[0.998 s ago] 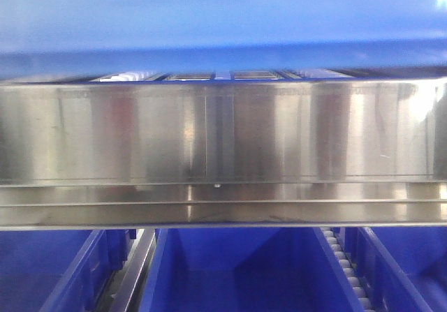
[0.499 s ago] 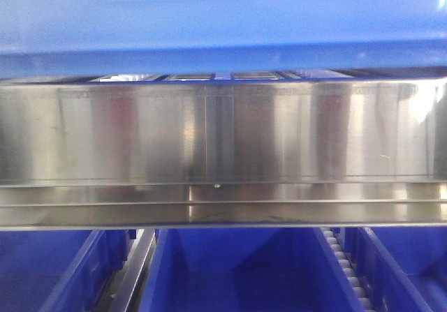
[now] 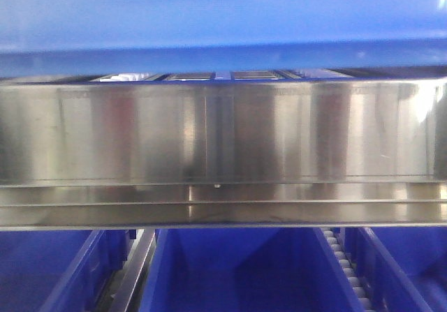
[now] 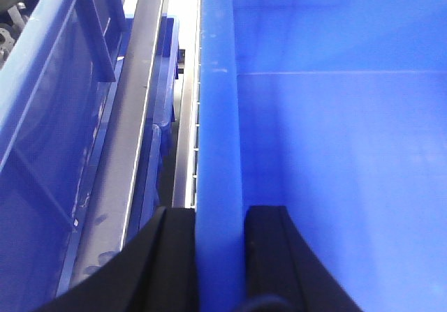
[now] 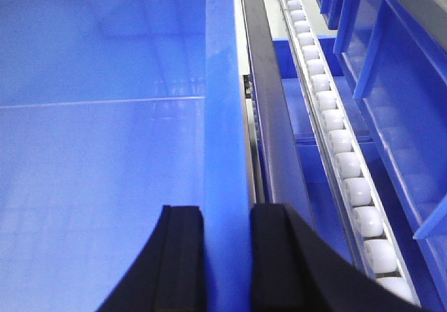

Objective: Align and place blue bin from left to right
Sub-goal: 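Lift the blue bin with both grippers up off the roller shelf, then back the base away from the rack holding the bin in both grippers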

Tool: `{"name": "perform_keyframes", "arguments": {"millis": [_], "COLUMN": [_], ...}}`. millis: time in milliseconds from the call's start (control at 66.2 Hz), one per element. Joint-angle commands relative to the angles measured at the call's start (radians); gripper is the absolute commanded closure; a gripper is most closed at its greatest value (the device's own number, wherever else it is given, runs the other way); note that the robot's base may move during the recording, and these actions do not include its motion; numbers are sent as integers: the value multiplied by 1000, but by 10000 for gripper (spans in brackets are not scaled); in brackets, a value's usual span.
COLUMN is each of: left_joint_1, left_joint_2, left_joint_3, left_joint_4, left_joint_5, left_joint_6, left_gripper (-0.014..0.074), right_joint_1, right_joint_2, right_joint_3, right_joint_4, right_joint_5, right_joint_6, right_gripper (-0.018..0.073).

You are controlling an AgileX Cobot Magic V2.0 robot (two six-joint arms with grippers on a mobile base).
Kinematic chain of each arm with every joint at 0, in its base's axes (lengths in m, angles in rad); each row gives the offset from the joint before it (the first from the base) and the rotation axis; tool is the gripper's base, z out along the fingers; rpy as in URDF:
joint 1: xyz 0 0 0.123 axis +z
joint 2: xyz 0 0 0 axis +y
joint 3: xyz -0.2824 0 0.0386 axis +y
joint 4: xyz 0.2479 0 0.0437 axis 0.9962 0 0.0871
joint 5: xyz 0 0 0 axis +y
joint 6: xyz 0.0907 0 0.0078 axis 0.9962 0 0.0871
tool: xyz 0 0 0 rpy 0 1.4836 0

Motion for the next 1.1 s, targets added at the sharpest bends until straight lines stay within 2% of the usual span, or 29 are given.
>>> {"name": "perform_keyframes", "arguments": {"millis": [0, 423, 1088], "left_joint_1": [-20, -20, -20], "left_joint_2": [-10, -10, -10], "left_joint_3": [-6, -6, -6], "left_joint_4": [19, 40, 40], "left_joint_5": [-94, -94, -94], "left_joint_6": [-7, -7, -7], "left_gripper": [707, 707, 707], "right_joint_1": [10, 10, 10], "right_joint_2": [-10, -10, -10], "right_joint_3": [-10, -10, -10], "right_joint_4": [-33, -33, -33], "right_joint_5": [-110, -178, -178], "right_joint_6": [6, 6, 6], "right_gripper": [629, 629, 629]}}
